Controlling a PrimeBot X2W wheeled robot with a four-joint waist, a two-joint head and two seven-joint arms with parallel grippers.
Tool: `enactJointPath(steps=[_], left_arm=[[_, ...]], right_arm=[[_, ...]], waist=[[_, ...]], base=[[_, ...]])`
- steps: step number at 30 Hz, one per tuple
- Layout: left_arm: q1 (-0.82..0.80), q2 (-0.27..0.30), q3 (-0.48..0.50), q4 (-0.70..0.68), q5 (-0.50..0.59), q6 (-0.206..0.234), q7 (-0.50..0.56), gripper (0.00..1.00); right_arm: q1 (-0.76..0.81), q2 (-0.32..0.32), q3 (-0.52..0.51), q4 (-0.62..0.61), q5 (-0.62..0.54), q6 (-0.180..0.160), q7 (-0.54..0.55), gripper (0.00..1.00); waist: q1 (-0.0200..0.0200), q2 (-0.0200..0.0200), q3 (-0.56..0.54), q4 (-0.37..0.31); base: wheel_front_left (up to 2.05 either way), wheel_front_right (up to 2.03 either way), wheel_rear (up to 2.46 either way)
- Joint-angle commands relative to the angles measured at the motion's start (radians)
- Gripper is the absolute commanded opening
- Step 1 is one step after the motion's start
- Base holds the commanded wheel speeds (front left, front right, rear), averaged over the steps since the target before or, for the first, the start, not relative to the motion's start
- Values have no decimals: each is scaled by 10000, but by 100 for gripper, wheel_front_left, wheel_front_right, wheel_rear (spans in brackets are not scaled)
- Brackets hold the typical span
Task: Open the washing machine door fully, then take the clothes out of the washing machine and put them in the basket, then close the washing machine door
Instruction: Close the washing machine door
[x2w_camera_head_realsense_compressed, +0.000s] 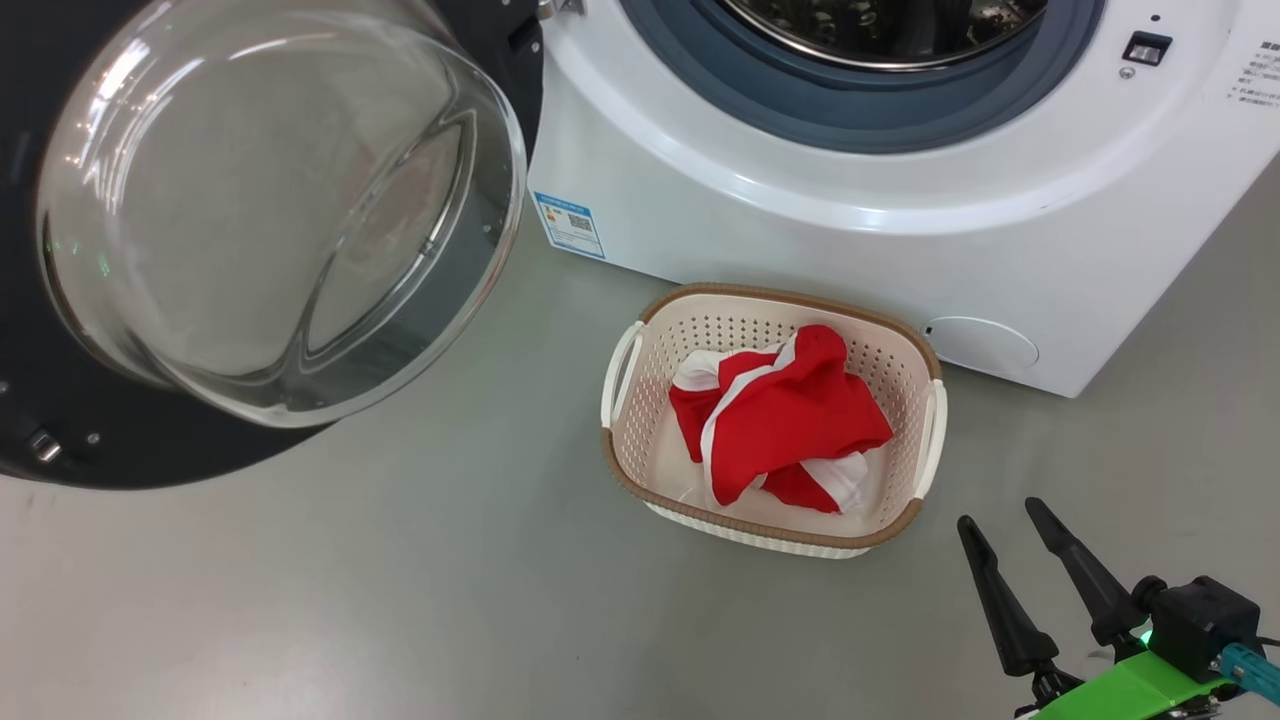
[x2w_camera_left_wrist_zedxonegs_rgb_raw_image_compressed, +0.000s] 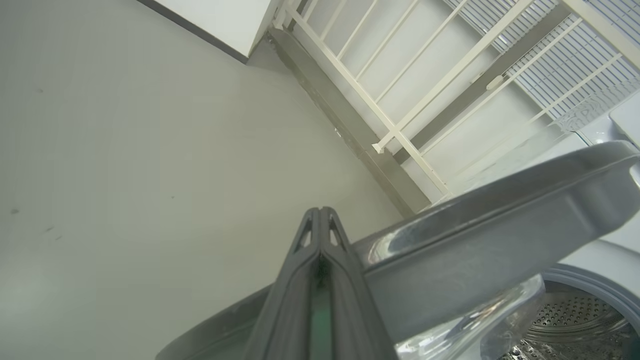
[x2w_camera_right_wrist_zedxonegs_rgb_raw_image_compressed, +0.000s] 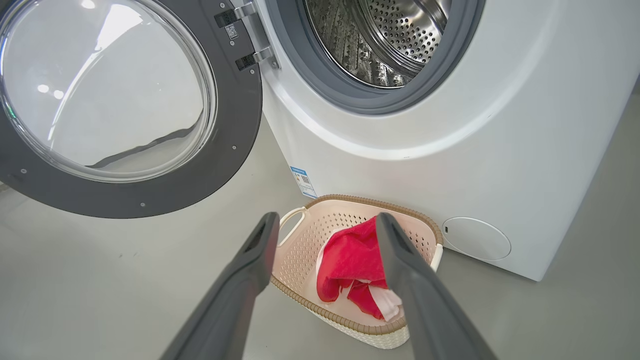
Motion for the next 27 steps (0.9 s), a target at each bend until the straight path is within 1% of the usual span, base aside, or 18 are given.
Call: enactJointPath(steps=[1, 8, 10, 12, 19, 27], left_arm=[[-233, 807, 130, -165, -131, -57, 161, 0], [8, 825, -178, -353, -536, -57, 672, 0], [223, 832, -478, -697, -759, -57, 1187, 0], [297, 839, -573, -847, -845, -57, 1344, 0], [954, 1029, -1301, -2340, -1538, -57, 2419, 0], [1951, 1425, -2160, -4460, -2455, -57, 3219, 0]], right_arm=[[-221, -135, 232, -254, -87, 63, -65, 100], [-207, -98, 210, -199, -62, 63, -65, 100], [-183, -41, 171, -177, -63, 63, -65, 100], [-168, -17, 162, -168, -65, 63, -65, 100], [-52, 151, 118, -116, -70, 63, -65, 100], [91, 314, 67, -84, -64, 63, -65, 100]], waist=[[0, 0, 48, -47], [0, 0, -61, -66], [0, 0, -177, -52], [0, 0, -231, -41], [0, 0, -591, 51], [0, 0, -960, 101]], base=[[0, 0, 0], [0, 0, 0], [0, 0, 0], [0, 0, 0], [0, 0, 0], [0, 0, 0]])
